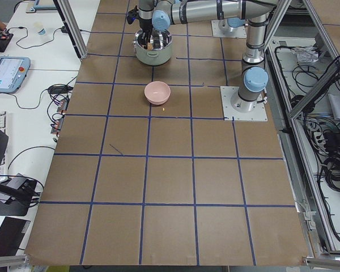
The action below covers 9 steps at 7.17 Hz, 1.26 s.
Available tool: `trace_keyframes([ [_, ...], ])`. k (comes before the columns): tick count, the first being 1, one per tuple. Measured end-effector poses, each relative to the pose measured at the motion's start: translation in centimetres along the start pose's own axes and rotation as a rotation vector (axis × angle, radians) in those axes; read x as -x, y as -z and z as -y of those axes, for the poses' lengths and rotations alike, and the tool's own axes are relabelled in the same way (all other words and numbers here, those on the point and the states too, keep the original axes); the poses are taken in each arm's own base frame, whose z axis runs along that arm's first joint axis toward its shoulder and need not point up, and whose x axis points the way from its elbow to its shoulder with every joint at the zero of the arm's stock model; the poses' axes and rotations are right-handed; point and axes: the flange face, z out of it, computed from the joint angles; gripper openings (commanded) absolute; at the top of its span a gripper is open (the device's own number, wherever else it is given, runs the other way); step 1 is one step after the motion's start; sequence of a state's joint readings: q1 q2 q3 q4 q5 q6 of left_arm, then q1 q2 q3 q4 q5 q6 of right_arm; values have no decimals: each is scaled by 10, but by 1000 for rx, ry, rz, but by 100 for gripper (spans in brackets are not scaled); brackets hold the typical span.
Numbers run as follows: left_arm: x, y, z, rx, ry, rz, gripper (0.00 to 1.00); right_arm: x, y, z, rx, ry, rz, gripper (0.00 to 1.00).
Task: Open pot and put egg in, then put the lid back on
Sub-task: 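Lift the egg with the left gripper and carry it over the pot, then open the left gripper to drop the egg into the pot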
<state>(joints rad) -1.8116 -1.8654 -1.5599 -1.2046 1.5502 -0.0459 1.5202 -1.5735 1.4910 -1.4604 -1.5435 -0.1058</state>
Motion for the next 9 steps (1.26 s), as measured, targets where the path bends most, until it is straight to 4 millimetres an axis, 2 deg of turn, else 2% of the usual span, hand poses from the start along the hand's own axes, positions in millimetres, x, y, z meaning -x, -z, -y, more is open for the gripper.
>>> trace_keyframes([
  [1,-30,-11,-1,-8,60,-9,17,0,0,0,1,0,-1,1],
  [2,-49,-21,-3,-6,99,-13,17,-1,0,0,1,-1,-1,1],
  [4,-78,-45,-7,17,118,-12,18,-1,-1,1,1,-1,-1,1],
  [5,-89,-59,-7,18,115,-13,21,-1,-1,1,2,-1,-1,1],
  [6,-94,-68,-6,17,112,-14,39,-1,-1,0,3,-1,0,1],
  [8,-95,-74,-7,14,94,-11,83,-1,-2,0,5,0,0,1],
  [9,-95,-70,-7,5,74,-9,91,-1,-2,0,4,0,0,1],
])
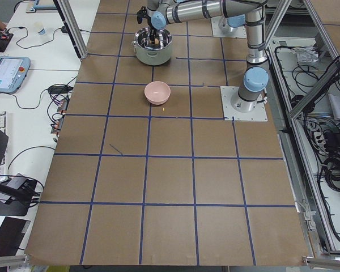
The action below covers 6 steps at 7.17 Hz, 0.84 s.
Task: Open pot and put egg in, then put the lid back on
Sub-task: 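Open the left gripper to drop the egg into the pot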
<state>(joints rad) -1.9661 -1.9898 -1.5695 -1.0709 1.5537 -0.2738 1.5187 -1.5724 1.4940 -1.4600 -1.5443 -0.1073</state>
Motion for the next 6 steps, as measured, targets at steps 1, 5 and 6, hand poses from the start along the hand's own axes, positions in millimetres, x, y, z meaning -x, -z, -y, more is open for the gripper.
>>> trace_keyframes([
  [1,4,14,3,-24,-22,-1,94,0,0,0,0,0,1,1],
  [5,130,121,2,-9,70,10,97,5,4,4,-12,0,2,1],
  [6,159,147,-14,28,76,17,97,14,1,12,-21,8,6,2],
])
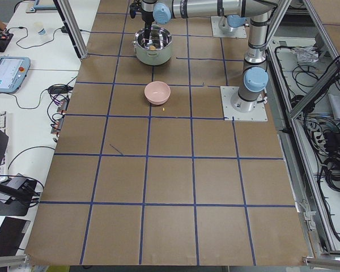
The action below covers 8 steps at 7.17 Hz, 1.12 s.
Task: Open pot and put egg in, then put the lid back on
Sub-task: 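Bring the glass lid over the pot with the right gripper while the left gripper withdraws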
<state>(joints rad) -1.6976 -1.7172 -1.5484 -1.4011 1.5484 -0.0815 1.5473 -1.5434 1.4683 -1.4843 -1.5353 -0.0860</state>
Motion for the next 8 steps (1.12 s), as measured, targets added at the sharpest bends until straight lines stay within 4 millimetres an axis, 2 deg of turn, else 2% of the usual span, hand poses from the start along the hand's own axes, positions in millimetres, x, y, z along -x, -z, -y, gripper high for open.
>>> trace_keyframes([
  [1,23,27,-20,38,3,8,98,27,-13,17,-16,29,3,2],
  [3,53,89,-62,78,-19,25,98,129,-67,53,-37,86,-4,2],
  [4,64,113,-73,86,-43,48,97,171,-94,63,-44,86,-9,2],
  [5,70,125,-79,88,-74,61,97,197,-115,67,-44,104,-22,2],
  [6,73,130,-81,84,-83,58,96,210,-132,68,-39,124,-36,2],
  [8,77,135,-79,49,-71,40,96,216,-154,67,-35,138,-45,2],
])
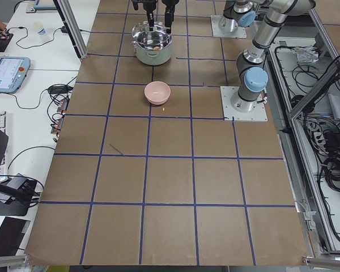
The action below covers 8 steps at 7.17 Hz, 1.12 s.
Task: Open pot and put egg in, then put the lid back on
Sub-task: 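Bring the glass lid over the pot with the right gripper while the left gripper withdraws, then lower the lid onto the pot and release it with the right gripper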
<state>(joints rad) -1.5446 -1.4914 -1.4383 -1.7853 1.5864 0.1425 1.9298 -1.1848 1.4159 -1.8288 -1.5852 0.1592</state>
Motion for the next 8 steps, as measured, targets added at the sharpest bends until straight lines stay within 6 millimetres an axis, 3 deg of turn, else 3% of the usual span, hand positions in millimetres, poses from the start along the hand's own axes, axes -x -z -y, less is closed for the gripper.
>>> trace_keyframes([
  [3,6,0,-2,-7,22,-4,96,0,-17,-4,-2,10,-2,2],
  [8,4,-2,-3,-1,59,-8,96,0,-19,-5,2,14,-3,2],
])
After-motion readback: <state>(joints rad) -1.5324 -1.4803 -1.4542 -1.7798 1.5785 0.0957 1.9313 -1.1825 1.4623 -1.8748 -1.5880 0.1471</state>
